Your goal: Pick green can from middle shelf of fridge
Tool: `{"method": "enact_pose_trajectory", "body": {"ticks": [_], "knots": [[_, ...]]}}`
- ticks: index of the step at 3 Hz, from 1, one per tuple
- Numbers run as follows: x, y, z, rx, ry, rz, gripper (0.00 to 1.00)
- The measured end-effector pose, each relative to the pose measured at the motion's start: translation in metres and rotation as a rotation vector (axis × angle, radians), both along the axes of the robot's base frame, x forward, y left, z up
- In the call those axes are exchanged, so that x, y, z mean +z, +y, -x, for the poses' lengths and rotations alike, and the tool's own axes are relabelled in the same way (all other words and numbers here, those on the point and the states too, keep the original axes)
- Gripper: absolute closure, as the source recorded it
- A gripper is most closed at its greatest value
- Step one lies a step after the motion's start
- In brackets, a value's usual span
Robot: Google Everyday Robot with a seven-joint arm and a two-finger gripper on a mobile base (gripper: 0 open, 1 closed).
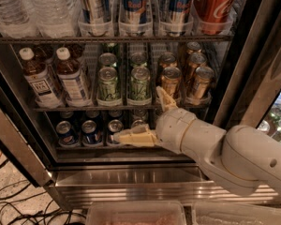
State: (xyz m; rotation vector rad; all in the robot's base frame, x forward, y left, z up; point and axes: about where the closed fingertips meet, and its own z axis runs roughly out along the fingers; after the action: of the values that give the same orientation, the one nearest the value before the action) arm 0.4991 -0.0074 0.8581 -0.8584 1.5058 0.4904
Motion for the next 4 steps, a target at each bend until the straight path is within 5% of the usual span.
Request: {"method": "enact_pose_trajectory", "body": {"ticks": [1, 3, 4], "knots": [[0.015, 0.012, -0.020, -0.013, -0.065, 0.009, 0.00], [0.020, 0.023, -0.029, 0.004, -0.026, -0.156, 0.00], [0.020, 0.028, -0.019, -0.004, -0.004, -0.186, 0.00]]}}
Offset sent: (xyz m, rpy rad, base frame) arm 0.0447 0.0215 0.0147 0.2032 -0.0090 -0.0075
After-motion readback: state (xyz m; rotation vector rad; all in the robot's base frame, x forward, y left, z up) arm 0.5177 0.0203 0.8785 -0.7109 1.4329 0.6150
